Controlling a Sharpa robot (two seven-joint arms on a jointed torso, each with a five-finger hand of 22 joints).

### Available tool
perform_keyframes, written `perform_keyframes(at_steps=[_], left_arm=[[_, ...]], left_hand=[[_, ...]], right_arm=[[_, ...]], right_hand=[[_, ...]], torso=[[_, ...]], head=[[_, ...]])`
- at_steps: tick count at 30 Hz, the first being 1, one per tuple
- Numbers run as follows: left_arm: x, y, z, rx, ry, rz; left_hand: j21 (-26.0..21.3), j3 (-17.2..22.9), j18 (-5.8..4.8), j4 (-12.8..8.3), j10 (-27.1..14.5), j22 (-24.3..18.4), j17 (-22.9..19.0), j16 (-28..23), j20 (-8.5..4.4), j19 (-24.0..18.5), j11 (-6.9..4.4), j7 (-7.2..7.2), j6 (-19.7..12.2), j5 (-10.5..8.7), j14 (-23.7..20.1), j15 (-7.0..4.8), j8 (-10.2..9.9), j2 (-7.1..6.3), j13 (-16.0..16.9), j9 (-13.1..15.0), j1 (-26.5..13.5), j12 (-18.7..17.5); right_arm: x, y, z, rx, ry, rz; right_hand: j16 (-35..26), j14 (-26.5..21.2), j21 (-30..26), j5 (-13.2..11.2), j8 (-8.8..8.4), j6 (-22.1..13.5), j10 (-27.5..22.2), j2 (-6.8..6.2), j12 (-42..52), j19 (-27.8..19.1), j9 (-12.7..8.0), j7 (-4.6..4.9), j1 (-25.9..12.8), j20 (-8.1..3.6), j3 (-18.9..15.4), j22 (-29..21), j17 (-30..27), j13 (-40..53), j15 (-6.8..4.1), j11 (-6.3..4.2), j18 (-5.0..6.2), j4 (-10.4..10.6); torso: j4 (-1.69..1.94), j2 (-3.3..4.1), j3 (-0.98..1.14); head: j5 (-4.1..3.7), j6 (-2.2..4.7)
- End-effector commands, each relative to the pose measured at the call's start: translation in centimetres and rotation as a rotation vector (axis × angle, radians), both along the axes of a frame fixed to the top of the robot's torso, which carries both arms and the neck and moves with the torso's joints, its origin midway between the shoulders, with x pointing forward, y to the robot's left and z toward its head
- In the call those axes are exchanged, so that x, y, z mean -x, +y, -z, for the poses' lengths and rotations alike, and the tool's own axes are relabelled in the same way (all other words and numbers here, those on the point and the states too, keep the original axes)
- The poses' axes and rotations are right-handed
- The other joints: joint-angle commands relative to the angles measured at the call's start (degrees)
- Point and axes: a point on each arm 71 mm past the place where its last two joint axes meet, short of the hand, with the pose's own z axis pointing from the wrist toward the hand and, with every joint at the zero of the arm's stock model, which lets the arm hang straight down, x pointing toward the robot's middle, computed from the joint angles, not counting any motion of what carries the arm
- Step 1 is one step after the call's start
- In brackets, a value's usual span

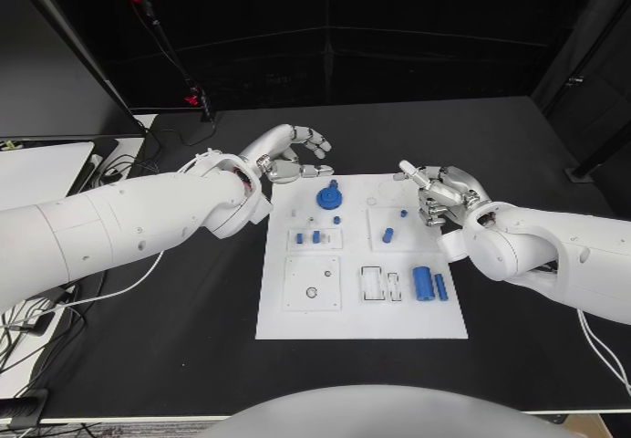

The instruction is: Assemble the parts on the task board

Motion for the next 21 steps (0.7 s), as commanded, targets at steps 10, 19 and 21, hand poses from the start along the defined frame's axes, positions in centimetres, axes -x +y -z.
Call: perform_keyframes(at_steps=[10,19,21], left_arm=[[0.8,-3.1,2.0,-0.412,-0.414,0.312],[0.5,-4.0,3.4,-0.529,-0.432,0.363],[0.5,-4.1,3.6,-0.549,-0.432,0.371]], left_hand=[[0.2,7.9,-0.81,0.2,10.5,15.1,15.1,0.0,-1.18,6.0,-1.85,0.51,12.4,-5.26,6.0,-1.67,-4.7,-3.64,-13.0,-10.5,0.7,-2.7],[0.2,11.0,-0.81,0.2,13.8,15.1,15.1,0.0,-1.74,6.0,-2.44,-0.40,16.8,-8.56,6.0,-2.19,-8.5,-3.70,-19.0,-14.4,1.8,-5.7],[0.2,11.3,-0.81,0.1,13.6,15.1,15.1,0.0,-1.78,6.0,-2.45,-0.52,17.3,-8.96,6.0,-2.24,-8.7,-3.90,-19.6,-14.7,1.8,-6.1]], right_arm=[[0.0,0.1,-0.3,-0.006,-0.029,-0.001],[0.0,0.2,-0.3,-0.006,-0.028,-0.002],[0.0,0.2,-0.3,-0.005,-0.027,-0.001]], right_hand=[[0.1,6.0,-0.2,0.2,0.40,-0.2,0.0,0.57,-0.1,0.3,-0.1,3.91,0.0,0.40,-0.4,12.8,15.1,8.5,0.34,0.01,0.46,0.0],[0.1,6.0,-0.2,0.2,0.40,-0.2,0.0,0.57,-0.1,0.3,-0.1,3.91,0.0,0.40,-0.4,12.8,15.1,8.5,0.34,0.01,0.46,0.0],[0.1,6.0,-0.2,0.2,0.40,-0.2,0.0,0.57,-0.1,0.3,-0.1,3.91,0.0,0.40,-0.4,12.8,15.1,8.5,0.34,0.01,0.46,0.0]], torso=[[-0.01,0.00,-0.01],[0.03,-0.02,-0.01],[0.07,-0.02,0.02]], head=[[-0.45,0.19],[-0.68,0.00],[-0.68,-0.02]])
